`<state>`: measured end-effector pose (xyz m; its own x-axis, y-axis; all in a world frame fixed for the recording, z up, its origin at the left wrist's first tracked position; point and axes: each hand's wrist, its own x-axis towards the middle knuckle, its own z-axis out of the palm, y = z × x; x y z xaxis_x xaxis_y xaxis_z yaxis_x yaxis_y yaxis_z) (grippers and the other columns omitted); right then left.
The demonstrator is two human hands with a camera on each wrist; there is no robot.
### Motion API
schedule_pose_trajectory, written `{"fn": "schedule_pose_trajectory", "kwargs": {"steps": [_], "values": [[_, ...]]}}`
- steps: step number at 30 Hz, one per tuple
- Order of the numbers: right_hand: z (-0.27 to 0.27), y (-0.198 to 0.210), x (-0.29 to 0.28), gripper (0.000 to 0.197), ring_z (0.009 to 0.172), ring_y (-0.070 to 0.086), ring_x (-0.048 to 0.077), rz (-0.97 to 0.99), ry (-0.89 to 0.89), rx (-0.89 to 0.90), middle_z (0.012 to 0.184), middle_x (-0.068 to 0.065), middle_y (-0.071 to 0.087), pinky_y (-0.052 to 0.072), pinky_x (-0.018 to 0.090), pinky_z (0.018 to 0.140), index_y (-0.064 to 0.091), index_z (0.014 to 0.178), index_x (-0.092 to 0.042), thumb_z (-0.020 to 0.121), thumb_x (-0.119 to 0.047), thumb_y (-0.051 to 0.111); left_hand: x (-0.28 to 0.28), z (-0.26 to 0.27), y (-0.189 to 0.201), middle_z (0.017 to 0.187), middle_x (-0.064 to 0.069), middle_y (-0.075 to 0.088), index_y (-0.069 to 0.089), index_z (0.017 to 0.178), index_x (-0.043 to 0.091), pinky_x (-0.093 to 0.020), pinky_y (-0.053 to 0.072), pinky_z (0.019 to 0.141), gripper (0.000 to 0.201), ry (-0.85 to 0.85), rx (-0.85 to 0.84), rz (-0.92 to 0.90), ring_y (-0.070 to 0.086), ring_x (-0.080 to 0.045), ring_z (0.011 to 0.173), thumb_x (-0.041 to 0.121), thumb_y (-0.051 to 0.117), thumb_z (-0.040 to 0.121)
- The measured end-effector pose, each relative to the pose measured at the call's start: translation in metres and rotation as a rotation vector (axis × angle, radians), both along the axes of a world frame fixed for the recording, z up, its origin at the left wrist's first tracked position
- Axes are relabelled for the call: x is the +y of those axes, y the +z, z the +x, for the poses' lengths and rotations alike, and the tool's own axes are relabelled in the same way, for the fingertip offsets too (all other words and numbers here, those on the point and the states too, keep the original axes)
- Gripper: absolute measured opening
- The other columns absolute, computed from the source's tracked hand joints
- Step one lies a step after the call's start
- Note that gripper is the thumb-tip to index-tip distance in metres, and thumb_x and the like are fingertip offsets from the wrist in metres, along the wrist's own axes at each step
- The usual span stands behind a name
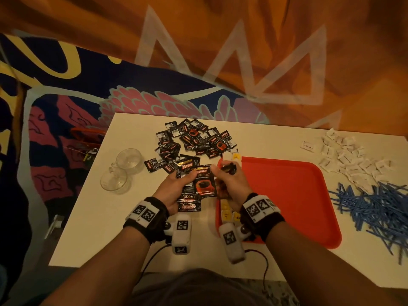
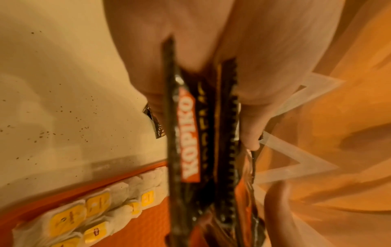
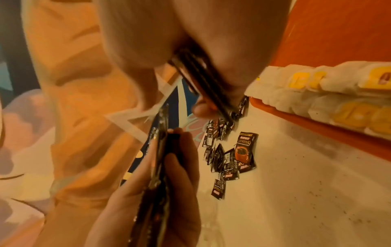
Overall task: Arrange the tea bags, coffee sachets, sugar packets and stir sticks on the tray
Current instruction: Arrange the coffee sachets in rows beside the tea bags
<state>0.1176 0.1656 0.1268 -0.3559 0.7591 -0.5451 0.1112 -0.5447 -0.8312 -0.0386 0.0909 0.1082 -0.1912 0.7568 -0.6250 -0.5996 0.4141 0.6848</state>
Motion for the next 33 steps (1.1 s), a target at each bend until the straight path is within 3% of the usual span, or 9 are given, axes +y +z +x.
{"fn": "schedule_pose_trajectory", "kwargs": {"steps": [2, 6, 9, 15, 17, 19, 22, 29, 33], "values": [[-0.004, 0.001, -0.001, 0.049, 0.092, 0.07, 0.024, -0.022, 0.152, -0.003, 0.11, 0.008, 0.068, 0.059, 0.037, 0.075, 0.054, 0.12, -0.022, 0.079, -0.027, 0.08, 0.002, 0.005, 0.003, 0.098, -0.015, 0.076, 0.058, 0.122, 0.012, -0.04, 0.06, 0.064, 0.031, -0.005, -0.022, 0.014, 0.075, -0.031, 0.082, 0.018, 0.066, 0.093], [-0.011, 0.005, -0.008, 0.019, 0.081, 0.069, 0.012, 0.061, 0.261, -0.044, 0.095, -0.001, 0.071, 0.054, 0.022, 0.057, 0.062, 0.101, -0.025, 0.087, -0.016, 0.072, 0.0, 0.009, 0.005, 0.105, -0.018, 0.074, 0.06, 0.124, 0.007, -0.043, 0.059, 0.072, 0.029, 0.012, -0.118, 0.015, 0.073, -0.032, 0.089, 0.018, 0.059, 0.097], [-0.011, 0.002, -0.004, 0.017, 0.085, 0.068, 0.014, 0.066, 0.21, -0.073, 0.098, 0.0, 0.071, 0.058, 0.031, 0.068, 0.062, 0.097, -0.027, 0.09, -0.013, 0.068, -0.005, 0.006, 0.005, 0.125, -0.026, 0.064, 0.053, 0.135, -0.001, -0.046, 0.058, 0.078, 0.05, -0.02, -0.183, -0.023, 0.069, -0.037, 0.096, 0.012, 0.056, 0.088], [-0.003, -0.001, 0.003, 0.035, 0.084, 0.071, 0.027, 0.053, 0.005, -0.067, 0.101, 0.01, 0.07, 0.054, 0.056, 0.088, 0.065, 0.11, -0.02, 0.089, 0.008, 0.058, -0.009, -0.002, -0.002, 0.118, -0.03, 0.066, 0.048, 0.136, 0.002, -0.044, 0.06, 0.068, 0.044, -0.002, -0.132, 0.041, 0.072, -0.037, 0.092, -0.009, 0.051, 0.094], [-0.001, 0.002, 0.004, 0.042, 0.078, 0.068, 0.024, 0.05, -0.053, -0.006, 0.1, 0.011, 0.067, 0.054, 0.053, 0.086, 0.066, 0.109, -0.023, 0.088, 0.011, 0.055, -0.008, -0.002, -0.003, 0.124, -0.028, 0.064, 0.049, 0.137, 0.003, -0.044, 0.061, 0.07, 0.046, 0.011, -0.097, 0.056, 0.07, -0.036, 0.097, -0.009, 0.054, 0.093], [-0.001, 0.004, 0.001, 0.02, 0.071, 0.064, 0.02, 0.076, 0.009, -0.016, 0.09, 0.009, 0.064, 0.056, 0.049, 0.076, 0.067, 0.099, -0.019, 0.088, -0.002, 0.065, -0.008, -0.001, -0.003, 0.124, -0.025, 0.065, 0.052, 0.135, 0.002, -0.043, 0.061, 0.072, 0.043, 0.026, -0.081, 0.069, 0.07, -0.034, 0.098, -0.008, 0.056, 0.093], [-0.006, 0.005, -0.005, 0.019, 0.068, 0.059, 0.017, 0.18, 0.19, -0.161, 0.077, 0.003, 0.06, 0.052, 0.03, 0.058, 0.063, 0.087, -0.012, 0.08, -0.017, 0.08, -0.008, 0.003, -0.003, 0.122, -0.023, 0.067, 0.054, 0.133, 0.001, -0.043, 0.06, 0.075, 0.039, 0.033, -0.077, 0.086, 0.07, -0.034, 0.101, -0.002, 0.057, 0.095], [-0.008, -0.003, -0.005, 0.012, 0.084, 0.069, 0.02, 0.292, 0.144, -0.313, 0.088, 0.002, 0.072, 0.058, 0.044, 0.082, 0.067, 0.081, -0.022, 0.08, -0.019, 0.078, -0.008, 0.0, -0.002, 0.124, -0.025, 0.066, 0.052, 0.136, 0.001, -0.045, 0.06, 0.072, 0.038, 0.077, -0.171, 0.042, 0.069, -0.037, 0.101, 0.001, 0.047, 0.098], [-0.003, 0.007, -0.003, 0.013, 0.088, 0.062, 0.01, 0.524, 0.035, -0.292, 0.093, -0.008, 0.064, 0.055, 0.028, 0.081, 0.066, 0.09, -0.024, 0.084, -0.017, 0.074, -0.011, -0.003, -0.001, 0.117, -0.03, 0.066, 0.048, 0.138, 0.0, -0.043, 0.06, 0.065, 0.037, 0.061, -0.193, 0.026, 0.072, -0.04, 0.091, 0.001, 0.044, 0.101]]}}
